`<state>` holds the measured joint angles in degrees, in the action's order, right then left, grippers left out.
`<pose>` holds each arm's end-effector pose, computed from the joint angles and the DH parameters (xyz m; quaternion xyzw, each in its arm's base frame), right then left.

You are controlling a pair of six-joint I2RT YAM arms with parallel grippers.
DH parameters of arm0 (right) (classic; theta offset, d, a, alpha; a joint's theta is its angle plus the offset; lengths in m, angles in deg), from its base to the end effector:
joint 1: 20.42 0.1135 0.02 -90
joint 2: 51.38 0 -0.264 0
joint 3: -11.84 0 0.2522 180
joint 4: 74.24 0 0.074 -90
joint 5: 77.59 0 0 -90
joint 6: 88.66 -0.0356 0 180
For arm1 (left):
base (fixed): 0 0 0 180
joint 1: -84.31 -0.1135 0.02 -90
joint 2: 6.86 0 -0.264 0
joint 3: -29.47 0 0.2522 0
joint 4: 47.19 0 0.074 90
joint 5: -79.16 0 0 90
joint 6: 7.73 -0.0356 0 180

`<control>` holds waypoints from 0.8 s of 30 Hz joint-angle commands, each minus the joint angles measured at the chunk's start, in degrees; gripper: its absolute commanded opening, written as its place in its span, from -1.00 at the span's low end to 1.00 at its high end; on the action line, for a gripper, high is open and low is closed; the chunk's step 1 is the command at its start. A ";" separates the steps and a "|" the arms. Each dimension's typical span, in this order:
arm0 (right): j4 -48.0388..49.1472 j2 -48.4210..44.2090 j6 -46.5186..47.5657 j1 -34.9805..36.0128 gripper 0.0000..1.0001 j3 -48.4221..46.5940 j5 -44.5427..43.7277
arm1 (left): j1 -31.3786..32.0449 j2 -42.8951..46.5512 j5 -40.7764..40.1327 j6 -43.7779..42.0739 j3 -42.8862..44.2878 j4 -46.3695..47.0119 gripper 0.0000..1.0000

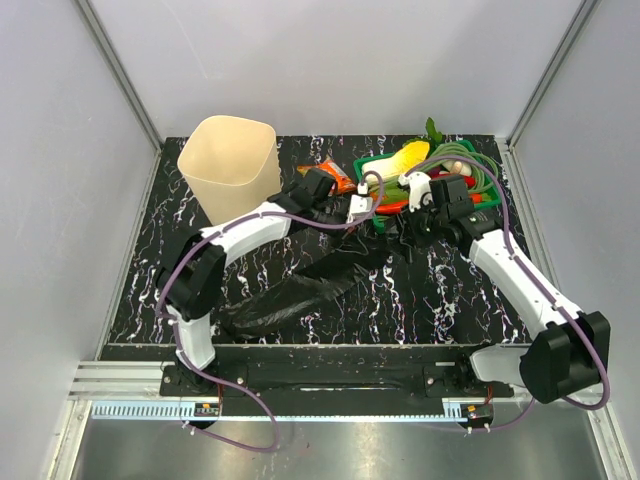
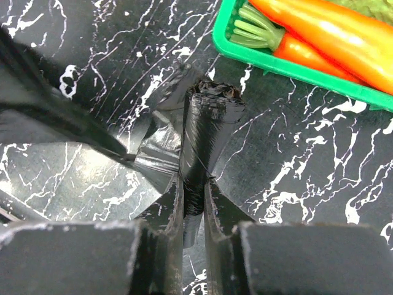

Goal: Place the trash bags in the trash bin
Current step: Tear the trash bag at the center of the board, then place the trash bag at the center of the board.

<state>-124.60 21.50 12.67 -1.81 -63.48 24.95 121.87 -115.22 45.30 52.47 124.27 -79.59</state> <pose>0.2507 0.0926 0.2958 -0.2775 0.8861 0.1244 0.3497 0.3098 -0.2755 0.2375 0.6004 0.5829 -0.4576 0.3006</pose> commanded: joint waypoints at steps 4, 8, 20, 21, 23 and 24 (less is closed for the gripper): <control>1.97 3.84 -1.49 -2.97 -1.00 0.92 -8.75 | -0.56 8.85 -1.47 -2.45 -7.03 1.41 -1.00; 2.06 5.08 -1.05 -3.93 -1.00 1.00 -10.69 | -0.21 10.79 -2.52 -4.38 -7.65 -0.96 -1.00; -1.90 5.07 6.68 -7.62 -1.00 6.01 -14.27 | -0.30 13.70 -6.66 -11.32 -5.37 -11.33 -1.00; -1.81 5.51 7.64 -8.58 -1.00 6.27 -14.55 | -0.38 13.35 -6.57 -12.03 -4.75 -11.95 -1.00; -1.63 7.27 8.96 -11.39 -1.00 6.36 -14.73 | -0.38 13.26 -6.39 -12.73 -4.31 -12.65 -1.00; -1.55 8.14 9.84 -13.14 -1.00 6.10 -13.95 | -0.30 13.35 -6.39 -12.91 -4.31 -12.66 -1.00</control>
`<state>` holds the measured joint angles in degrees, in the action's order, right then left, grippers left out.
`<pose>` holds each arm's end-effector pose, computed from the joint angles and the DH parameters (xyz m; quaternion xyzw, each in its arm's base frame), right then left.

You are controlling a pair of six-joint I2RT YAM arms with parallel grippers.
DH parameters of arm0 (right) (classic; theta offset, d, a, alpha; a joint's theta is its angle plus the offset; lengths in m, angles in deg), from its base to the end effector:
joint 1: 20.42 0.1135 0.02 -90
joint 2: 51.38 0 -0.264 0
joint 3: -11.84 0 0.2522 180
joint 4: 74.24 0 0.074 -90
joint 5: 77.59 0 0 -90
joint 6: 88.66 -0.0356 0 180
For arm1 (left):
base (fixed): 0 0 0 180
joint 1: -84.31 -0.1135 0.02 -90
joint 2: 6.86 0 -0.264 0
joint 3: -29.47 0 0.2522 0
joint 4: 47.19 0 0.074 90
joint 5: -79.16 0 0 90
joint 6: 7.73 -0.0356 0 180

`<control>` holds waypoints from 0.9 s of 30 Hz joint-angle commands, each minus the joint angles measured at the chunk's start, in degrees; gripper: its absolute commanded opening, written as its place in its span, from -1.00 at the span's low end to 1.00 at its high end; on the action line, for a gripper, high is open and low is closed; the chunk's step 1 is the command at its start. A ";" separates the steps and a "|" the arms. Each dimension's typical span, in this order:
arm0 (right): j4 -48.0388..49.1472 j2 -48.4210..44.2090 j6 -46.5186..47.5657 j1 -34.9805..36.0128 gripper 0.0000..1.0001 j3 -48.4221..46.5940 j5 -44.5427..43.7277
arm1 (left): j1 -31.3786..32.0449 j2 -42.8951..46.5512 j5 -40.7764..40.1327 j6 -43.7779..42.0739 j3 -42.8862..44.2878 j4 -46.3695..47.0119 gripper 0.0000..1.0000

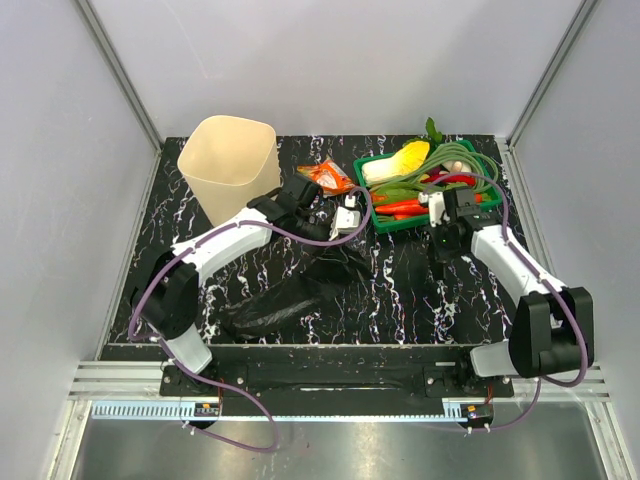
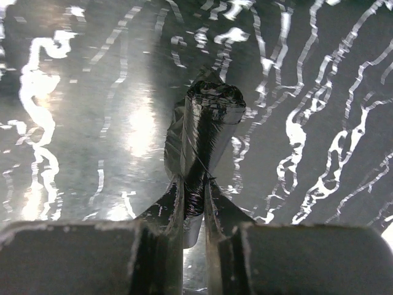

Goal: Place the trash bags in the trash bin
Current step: Place the trash bag at the center of the board.

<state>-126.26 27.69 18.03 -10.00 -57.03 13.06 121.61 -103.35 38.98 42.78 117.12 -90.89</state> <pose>0.2647 0.0491 0.2311 -0.2288 0.9434 -0.0076 0.2400 0.2683 -0.2386 0.2601 0.6395 0.5892 -0.3933 0.2988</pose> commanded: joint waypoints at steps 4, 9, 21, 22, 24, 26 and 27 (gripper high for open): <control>0.12 5.12 8.18 -10.06 -1.00 -1.92 -0.82 | 0.05 0.87 0.01 -3.40 2.93 -1.36 -1.00; 0.12 10.57 12.92 -18.49 -1.00 -5.09 2.34 | 0.14 0.34 -0.34 -3.76 2.67 -1.36 -1.00; 4.15 22.18 18.47 -29.13 -0.80 -8.52 4.28 | 0.67 -0.54 -2.10 -4.90 3.98 -2.76 -1.00; 4.68 22.27 18.38 -29.22 -0.64 -8.17 4.02 | 0.67 -0.72 -2.27 -5.07 4.24 -3.20 -1.00; 5.30 21.66 18.29 -29.40 -0.43 -7.73 4.27 | 0.67 -0.81 -2.71 -4.99 4.69 -3.64 -1.00; 5.39 20.52 18.12 -29.49 -0.09 -7.64 4.89 | 0.67 -0.89 -2.97 -4.81 4.95 -3.73 -1.00; 5.30 19.38 17.77 -29.57 0.04 -7.64 5.33 | 0.67 -0.98 -2.98 -4.29 5.30 -3.73 -1.00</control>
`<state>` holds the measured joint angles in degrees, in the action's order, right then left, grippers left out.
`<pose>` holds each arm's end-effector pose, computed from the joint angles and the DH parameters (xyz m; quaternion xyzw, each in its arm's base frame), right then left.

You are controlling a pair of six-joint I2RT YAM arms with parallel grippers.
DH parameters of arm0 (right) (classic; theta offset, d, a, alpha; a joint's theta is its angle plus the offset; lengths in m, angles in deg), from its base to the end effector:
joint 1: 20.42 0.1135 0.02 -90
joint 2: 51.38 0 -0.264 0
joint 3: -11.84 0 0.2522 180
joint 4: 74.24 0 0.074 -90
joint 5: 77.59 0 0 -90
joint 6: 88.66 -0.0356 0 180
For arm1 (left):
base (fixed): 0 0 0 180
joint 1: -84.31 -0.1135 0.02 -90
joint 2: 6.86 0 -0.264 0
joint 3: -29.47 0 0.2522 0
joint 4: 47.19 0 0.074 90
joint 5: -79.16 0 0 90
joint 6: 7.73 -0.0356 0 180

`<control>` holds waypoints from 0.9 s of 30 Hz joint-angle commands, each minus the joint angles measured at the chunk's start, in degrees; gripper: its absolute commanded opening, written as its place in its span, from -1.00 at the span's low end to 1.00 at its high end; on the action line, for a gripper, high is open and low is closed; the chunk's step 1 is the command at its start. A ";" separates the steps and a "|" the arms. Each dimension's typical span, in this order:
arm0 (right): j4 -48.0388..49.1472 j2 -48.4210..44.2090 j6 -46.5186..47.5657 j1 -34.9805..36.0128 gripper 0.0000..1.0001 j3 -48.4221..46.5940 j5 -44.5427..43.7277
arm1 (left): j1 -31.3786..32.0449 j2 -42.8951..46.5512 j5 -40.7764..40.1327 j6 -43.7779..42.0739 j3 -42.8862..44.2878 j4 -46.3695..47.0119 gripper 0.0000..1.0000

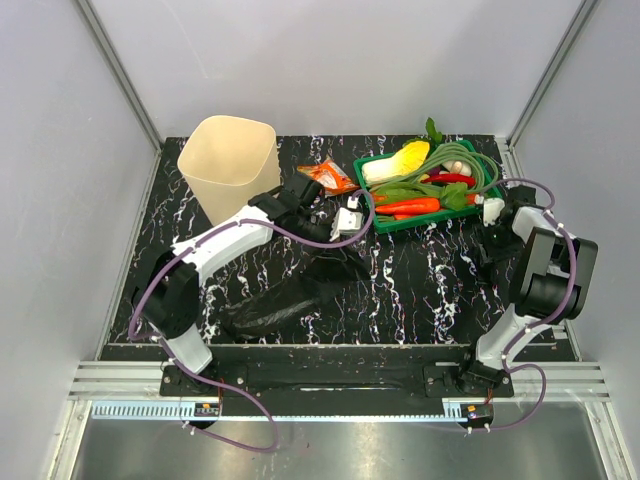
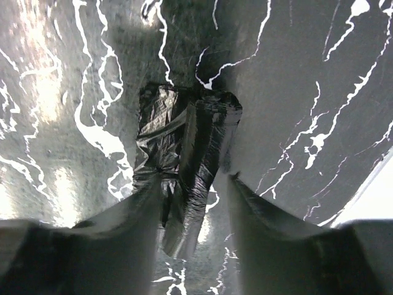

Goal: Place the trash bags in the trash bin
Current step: Place the trash bag at the center of the board.

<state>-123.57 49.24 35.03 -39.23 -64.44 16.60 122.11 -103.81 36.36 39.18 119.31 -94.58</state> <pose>0.3125 -0.1037 0.1639 -0.1332 0.9802 -0.0303 0.1433 0.2678 -0.2408 0.2644 0.6590 0.5850 -0.3680 0.2967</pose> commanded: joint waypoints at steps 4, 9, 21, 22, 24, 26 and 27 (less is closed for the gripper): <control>2.09 -7.18 -0.38 -0.35 0.61 -0.14 4.25 | 0.08 -1.58 -0.79 0.82 4.52 -0.03 -1.00; 1.74 -16.58 -2.57 -0.26 0.66 0.38 6.79 | 0.17 -2.89 -0.97 1.87 5.40 0.67 -1.00; -7.13 -37.60 -12.40 18.09 0.63 -4.17 13.79 | 2.71 -3.95 -3.08 10.65 8.39 5.05 -1.00; -8.88 -37.17 -13.73 18.45 0.62 -5.06 21.14 | 3.33 -4.13 -3.60 11.44 8.65 5.76 -1.00; -8.12 -36.29 -18.20 18.54 0.61 -5.68 31.54 | 4.21 -4.83 -3.96 12.50 9.26 6.64 -1.00; -4.26 -35.84 -21.02 18.54 0.58 -3.84 38.06 | 4.73 -5.79 -3.78 13.03 10.49 6.64 -1.00; -2.68 -35.67 -21.56 18.54 0.50 -2.88 39.39 | 4.91 -6.06 -3.78 13.29 10.93 6.64 -1.00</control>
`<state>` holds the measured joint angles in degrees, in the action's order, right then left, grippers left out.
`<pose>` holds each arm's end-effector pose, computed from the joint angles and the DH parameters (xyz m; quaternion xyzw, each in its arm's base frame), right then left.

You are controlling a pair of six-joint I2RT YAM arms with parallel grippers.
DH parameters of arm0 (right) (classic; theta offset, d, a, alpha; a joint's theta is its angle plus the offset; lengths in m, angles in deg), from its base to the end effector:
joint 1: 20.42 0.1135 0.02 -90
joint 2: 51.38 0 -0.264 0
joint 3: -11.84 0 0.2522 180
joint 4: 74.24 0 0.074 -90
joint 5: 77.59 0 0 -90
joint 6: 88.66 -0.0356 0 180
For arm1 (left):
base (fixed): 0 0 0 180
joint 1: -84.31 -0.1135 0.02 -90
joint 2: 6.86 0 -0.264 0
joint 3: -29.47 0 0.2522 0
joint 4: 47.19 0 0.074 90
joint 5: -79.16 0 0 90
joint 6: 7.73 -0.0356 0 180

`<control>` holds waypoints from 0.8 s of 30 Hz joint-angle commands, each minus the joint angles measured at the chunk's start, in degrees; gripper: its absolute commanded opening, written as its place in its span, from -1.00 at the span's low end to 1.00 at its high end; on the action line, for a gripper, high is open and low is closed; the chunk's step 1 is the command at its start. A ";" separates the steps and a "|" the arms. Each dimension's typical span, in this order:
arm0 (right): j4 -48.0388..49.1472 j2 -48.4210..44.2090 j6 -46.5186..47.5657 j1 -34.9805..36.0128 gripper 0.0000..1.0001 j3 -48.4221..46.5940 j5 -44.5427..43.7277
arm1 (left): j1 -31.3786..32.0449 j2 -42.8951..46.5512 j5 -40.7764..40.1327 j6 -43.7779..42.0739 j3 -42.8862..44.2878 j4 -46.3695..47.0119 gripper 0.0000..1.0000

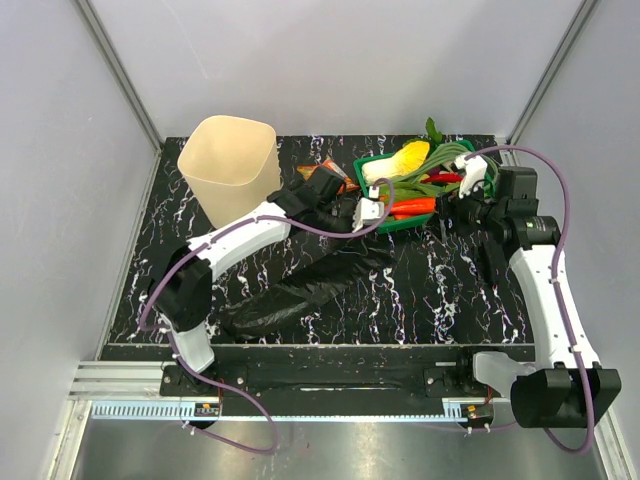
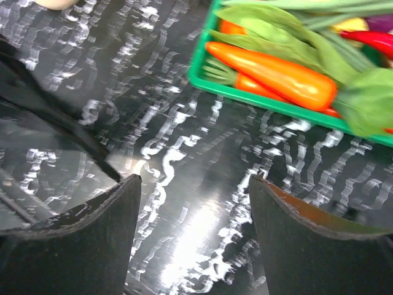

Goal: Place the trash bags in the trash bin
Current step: Unfold the trash bag at the center of the board.

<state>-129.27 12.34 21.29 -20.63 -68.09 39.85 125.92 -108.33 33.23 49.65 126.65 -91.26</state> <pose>0.2276 0.0156 0.3544 -0.2511 0.8456 0.1372 0.4506 0.2753 -0.2776 0.2789 0.6292 0.6104 -0.3754 0.3010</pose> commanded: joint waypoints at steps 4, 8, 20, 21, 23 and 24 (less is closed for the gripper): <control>3.92 3.16 -5.71 3.81 0.08 2.71 17.02 | 1.81 -2.15 -0.31 3.70 4.82 3.50 -1.00; 7.08 2.11 -6.93 5.74 0.22 5.87 15.89 | 2.25 -2.15 -0.74 3.71 5.26 3.67 -1.00; 12.97 1.49 -6.67 12.42 0.26 12.21 13.95 | 2.17 -2.15 -0.13 3.97 5.09 3.85 -1.00; 13.41 2.27 -6.59 13.03 0.27 12.21 14.39 | 2.16 -2.15 -0.04 3.97 4.91 3.94 -1.00; 13.59 3.94 -6.24 14.70 0.27 11.86 14.31 | 2.25 -2.15 0.31 4.23 5.00 3.94 -1.00; 14.03 5.00 -6.06 15.32 0.27 11.59 13.78 | 2.34 -2.24 0.75 4.23 5.17 3.94 -1.00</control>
<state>-119.85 14.92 15.01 -7.90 -55.87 53.05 127.88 -110.76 32.38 52.97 129.69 -89.53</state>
